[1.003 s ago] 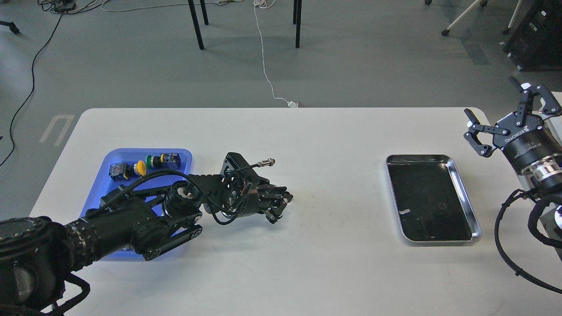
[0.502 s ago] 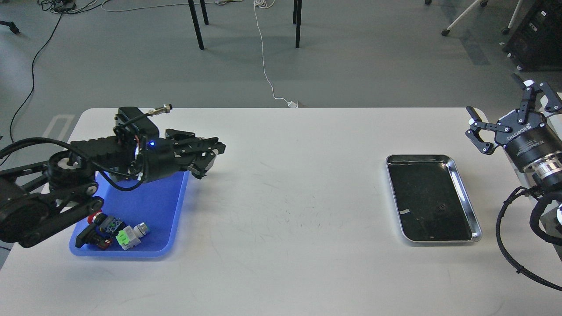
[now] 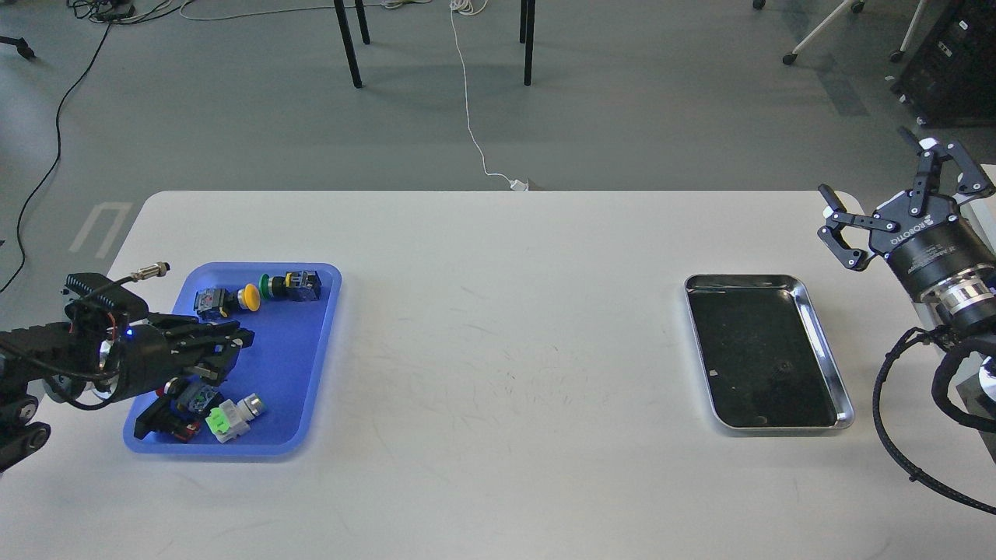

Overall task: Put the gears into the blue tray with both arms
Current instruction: 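Carry the ring into the blue tray and release it, then lift the left gripper away and move the right gripper over the metal tray, then grasp a second black ring on the metal tray with the right gripper, then carry the second ring to the table middle and release it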

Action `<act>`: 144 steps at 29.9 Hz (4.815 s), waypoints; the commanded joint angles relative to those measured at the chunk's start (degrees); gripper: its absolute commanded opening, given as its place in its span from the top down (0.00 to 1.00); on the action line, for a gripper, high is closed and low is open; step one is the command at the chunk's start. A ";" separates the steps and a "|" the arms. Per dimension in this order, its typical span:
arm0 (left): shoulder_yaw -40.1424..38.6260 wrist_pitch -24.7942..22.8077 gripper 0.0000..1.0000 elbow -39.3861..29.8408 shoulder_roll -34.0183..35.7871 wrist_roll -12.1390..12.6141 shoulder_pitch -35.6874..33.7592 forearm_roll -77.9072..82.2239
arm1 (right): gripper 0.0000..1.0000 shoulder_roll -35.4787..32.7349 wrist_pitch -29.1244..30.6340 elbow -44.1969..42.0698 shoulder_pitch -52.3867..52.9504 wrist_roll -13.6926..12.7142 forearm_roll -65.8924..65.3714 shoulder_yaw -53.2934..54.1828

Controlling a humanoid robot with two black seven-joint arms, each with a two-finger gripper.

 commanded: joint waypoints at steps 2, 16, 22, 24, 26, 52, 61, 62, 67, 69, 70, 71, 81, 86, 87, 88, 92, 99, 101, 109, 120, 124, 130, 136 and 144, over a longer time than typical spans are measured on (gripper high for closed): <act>0.08 0.30 0.78 3.75 -2.12 -0.42 0.36 0.04 | 0.01 -0.21 0.00 -0.01 -0.05 -0.09 0.00 0.05; -1.23 2.67 0.17 2.35 1.29 -3.84 -0.51 -8.99 | 0.01 -0.56 0.00 0.43 -0.05 -0.09 -0.26 -0.04; -2.82 -0.05 0.02 -1.96 2.89 -5.17 -9.64 -33.49 | 0.01 -6.18 0.00 2.36 0.12 0.00 -1.40 -0.04; -2.82 -2.24 0.02 -1.96 2.01 -5.00 -14.03 -42.98 | 0.01 -7.94 0.00 3.33 0.91 0.00 -3.94 0.05; -2.82 -5.49 0.02 -1.44 -0.09 -5.00 -17.47 -53.70 | 0.01 -9.43 0.00 4.29 2.23 0.00 -7.54 0.05; -14.24 -10.69 0.02 1.91 -19.70 1.60 -13.79 -111.85 | 0.02 -4.18 0.00 6.41 57.68 -0.27 -69.14 -63.30; -16.18 -10.60 0.02 1.91 -21.37 1.68 -12.12 -111.67 | 0.07 5.41 0.00 2.46 59.71 5.71 -91.75 -80.71; -16.18 -10.51 0.02 1.91 -21.37 1.68 -12.12 -111.50 | 0.08 6.46 0.00 1.06 59.45 5.71 -91.93 -81.94; -16.18 -10.86 0.02 1.91 -20.76 1.68 -12.12 -111.32 | 0.20 8.76 0.00 -1.50 57.08 5.54 -92.02 -86.78; -16.18 -11.04 0.02 1.91 -20.41 1.68 -12.03 -111.32 | 0.25 8.67 0.00 -1.50 56.46 5.54 -92.02 -87.23; -16.18 -10.95 0.02 1.91 -20.32 1.68 -11.94 -111.32 | 0.27 8.41 0.00 -1.59 56.11 5.54 -92.11 -87.31; -16.18 -11.04 0.02 1.91 -20.32 1.68 -11.86 -111.32 | 0.28 8.32 0.00 -1.68 55.76 5.54 -92.02 -87.58; -16.09 -10.78 0.02 1.91 -20.41 1.68 -11.85 -111.14 | 0.35 8.23 -1.99 -5.37 52.25 5.36 -92.11 -88.81; -15.91 -10.69 0.02 1.91 -20.32 1.68 -11.77 -111.05 | 0.39 8.84 -2.25 -7.04 50.93 5.10 -92.02 -88.63; -15.91 -10.69 0.02 1.91 -20.32 1.68 -11.77 -111.05 | 0.40 8.93 -2.25 -7.04 50.92 5.10 -92.02 -88.55; -15.91 -10.77 0.02 1.91 -20.32 1.68 -11.77 -111.05 | 0.41 9.02 -2.25 -6.95 50.92 5.10 -92.02 -88.46; -15.82 -10.78 0.02 1.91 -20.32 1.68 -11.77 -111.05 | 0.49 9.63 -2.25 -6.95 50.92 5.18 -92.02 -88.46; -15.56 -10.78 0.02 2.52 -20.32 1.77 -11.77 -110.97 | 0.74 9.55 -2.25 -6.87 50.92 5.36 -92.02 -88.46; -15.47 -10.78 0.02 2.61 -20.32 1.77 -11.77 -110.97 | 0.75 9.46 -2.25 -6.69 51.01 5.36 -92.02 -88.46; -15.56 -10.78 0.02 2.70 -20.23 1.77 -11.85 -110.97 | 0.78 9.02 -2.34 -1.60 56.36 5.54 -91.67 -87.58; -15.38 -10.78 0.02 2.70 -20.41 1.77 -12.03 -110.97 | 0.78 18.41 -4.08 2.71 63.14 5.54 -80.88 -84.16; -15.30 -10.86 0.02 2.70 -20.23 1.68 -11.94 -110.97 | 0.78 25.79 -11.73 2.28 62.61 5.54 -78.66 -83.97; -15.30 -10.86 0.02 2.70 -20.06 1.68 -11.59 -110.97 | 0.78 35.81 -13.06 -0.79 60.16 5.71 -75.95 -83.45; -15.30 -11.04 0.02 2.61 -17.95 1.60 -11.33 -110.97 | 0.77 39.78 -15.52 -5.98 54.18 5.71 -73.21 -83.45; -15.30 -11.04 0.02 2.43 -16.89 1.60 -11.24 -110.97 | 0.75 39.78 -15.70 -10.56 51.28 5.71 -73.21 -83.45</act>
